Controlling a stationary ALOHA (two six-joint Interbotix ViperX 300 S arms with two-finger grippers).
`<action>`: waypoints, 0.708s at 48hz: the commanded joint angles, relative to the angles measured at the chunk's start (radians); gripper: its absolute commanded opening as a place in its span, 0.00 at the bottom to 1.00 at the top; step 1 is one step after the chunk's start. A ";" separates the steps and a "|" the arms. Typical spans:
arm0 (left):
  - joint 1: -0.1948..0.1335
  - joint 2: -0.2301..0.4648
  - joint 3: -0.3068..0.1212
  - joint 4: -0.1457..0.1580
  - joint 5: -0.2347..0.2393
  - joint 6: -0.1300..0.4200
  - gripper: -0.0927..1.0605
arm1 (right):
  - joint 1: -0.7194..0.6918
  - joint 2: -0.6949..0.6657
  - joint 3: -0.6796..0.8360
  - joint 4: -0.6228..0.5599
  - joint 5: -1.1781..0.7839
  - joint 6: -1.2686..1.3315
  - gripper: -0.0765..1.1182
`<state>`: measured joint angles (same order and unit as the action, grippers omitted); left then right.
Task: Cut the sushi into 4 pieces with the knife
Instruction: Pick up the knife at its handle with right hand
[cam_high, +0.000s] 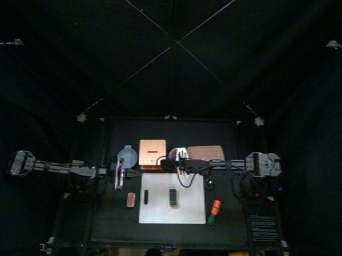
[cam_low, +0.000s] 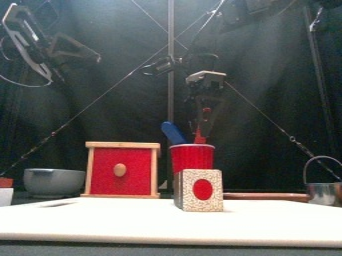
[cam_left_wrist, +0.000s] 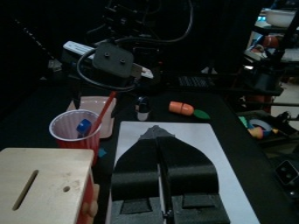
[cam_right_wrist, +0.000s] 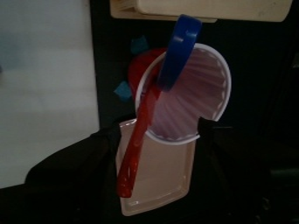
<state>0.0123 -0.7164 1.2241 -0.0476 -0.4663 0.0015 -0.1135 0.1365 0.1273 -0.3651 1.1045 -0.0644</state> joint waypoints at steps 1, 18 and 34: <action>0.006 0.002 -0.014 -0.002 -0.006 0.000 0.05 | -0.009 -0.011 -0.026 0.006 0.002 -0.003 0.67; 0.009 0.003 -0.014 0.000 -0.006 0.000 0.05 | -0.029 -0.002 -0.037 0.017 0.017 -0.011 0.49; 0.021 0.002 -0.014 0.000 -0.006 0.002 0.05 | -0.041 -0.005 -0.051 0.018 0.037 -0.012 0.34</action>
<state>0.0307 -0.7164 1.2241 -0.0476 -0.4663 0.0031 -0.1473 0.1549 0.1058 -0.3497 1.1397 -0.0752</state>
